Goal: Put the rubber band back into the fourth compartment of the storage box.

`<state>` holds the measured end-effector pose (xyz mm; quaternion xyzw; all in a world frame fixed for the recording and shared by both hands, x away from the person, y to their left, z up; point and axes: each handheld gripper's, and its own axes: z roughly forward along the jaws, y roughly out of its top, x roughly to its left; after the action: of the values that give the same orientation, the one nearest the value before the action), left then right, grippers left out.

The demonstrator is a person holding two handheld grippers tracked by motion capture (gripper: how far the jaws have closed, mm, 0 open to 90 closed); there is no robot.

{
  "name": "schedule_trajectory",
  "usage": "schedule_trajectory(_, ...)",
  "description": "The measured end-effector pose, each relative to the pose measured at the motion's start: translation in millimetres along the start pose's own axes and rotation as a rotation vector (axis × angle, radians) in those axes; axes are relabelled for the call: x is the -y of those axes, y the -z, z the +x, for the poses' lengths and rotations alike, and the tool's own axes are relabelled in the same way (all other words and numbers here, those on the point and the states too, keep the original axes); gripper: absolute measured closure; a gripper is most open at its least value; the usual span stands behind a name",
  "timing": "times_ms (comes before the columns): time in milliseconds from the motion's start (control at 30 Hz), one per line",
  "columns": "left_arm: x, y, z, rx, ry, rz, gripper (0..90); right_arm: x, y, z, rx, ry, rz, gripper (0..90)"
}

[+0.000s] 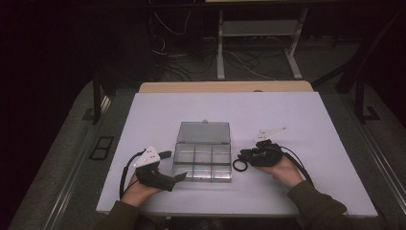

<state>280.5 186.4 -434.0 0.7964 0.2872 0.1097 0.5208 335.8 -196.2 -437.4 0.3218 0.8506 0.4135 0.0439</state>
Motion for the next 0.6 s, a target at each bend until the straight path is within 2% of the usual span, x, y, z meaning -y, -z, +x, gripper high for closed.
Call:
schedule_trajectory(133,0.2,-0.4,-0.1,0.002,0.0,0.007,0.0,2.7,-4.5,-1.3,0.024,0.004,0.039,72.4)
schedule_trajectory(333,0.3,-0.4,-0.1,0.003,0.002,0.005,0.0,5.5,-9.0,-3.1,0.027,0.014,0.074,74.8)
schedule_trajectory(600,0.4,-1.1,-0.2,0.006,0.0,0.003,0.0,6.5,-9.1,-0.8,0.049,0.051,0.086,80.8)
